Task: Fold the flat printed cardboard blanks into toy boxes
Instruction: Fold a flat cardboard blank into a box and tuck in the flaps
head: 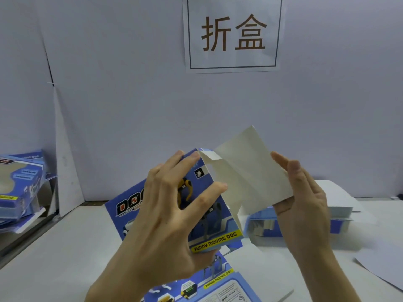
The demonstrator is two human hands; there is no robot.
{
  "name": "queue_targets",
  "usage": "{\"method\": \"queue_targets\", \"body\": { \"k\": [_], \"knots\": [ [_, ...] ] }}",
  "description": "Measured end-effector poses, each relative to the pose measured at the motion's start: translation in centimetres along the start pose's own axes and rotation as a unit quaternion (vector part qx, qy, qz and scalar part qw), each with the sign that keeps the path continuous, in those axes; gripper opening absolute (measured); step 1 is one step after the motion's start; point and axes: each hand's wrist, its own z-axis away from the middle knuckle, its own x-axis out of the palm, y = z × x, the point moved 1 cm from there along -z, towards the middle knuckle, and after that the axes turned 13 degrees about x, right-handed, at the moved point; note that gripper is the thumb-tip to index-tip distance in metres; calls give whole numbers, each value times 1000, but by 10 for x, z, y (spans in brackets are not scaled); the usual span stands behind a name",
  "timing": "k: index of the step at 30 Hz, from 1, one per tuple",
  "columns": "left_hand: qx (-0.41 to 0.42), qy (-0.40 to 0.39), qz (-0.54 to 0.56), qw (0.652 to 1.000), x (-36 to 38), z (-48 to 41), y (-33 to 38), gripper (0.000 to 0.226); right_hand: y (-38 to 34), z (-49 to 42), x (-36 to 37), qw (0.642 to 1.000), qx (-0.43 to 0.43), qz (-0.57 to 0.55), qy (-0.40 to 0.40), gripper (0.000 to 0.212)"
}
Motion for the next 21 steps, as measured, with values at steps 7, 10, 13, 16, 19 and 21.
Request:
{"method": "queue_targets", "body": {
  "k": [7, 10, 13, 16, 19, 21],
  "knots": [
    [33, -16, -25, 999, 15, 5, -4, 86, -3, -5, -12, 981, 170, -2, -90, 31],
    [46, -13, -9, 999, 25, 6, 0, 83, 0, -3, -10, 980, 196, 29, -20, 20],
    [41, -10, -8, 999, 28, 8, -1, 83, 5, -4, -8, 980, 155, 120, 14, 22],
    [34, -14, -13, 999, 27, 10, -3, 85, 5, -3, -3, 983, 117, 141, 31, 25],
    [32, -21, -19, 999, 28, 10, -3, 86, 4, 1, 4, 982, 121, 146, 1, 22],
    [30, -23, -21, 999, 28, 10, -3, 88, 3, 2, 6, 983, 104, 152, 8, 19]
  ]
}}
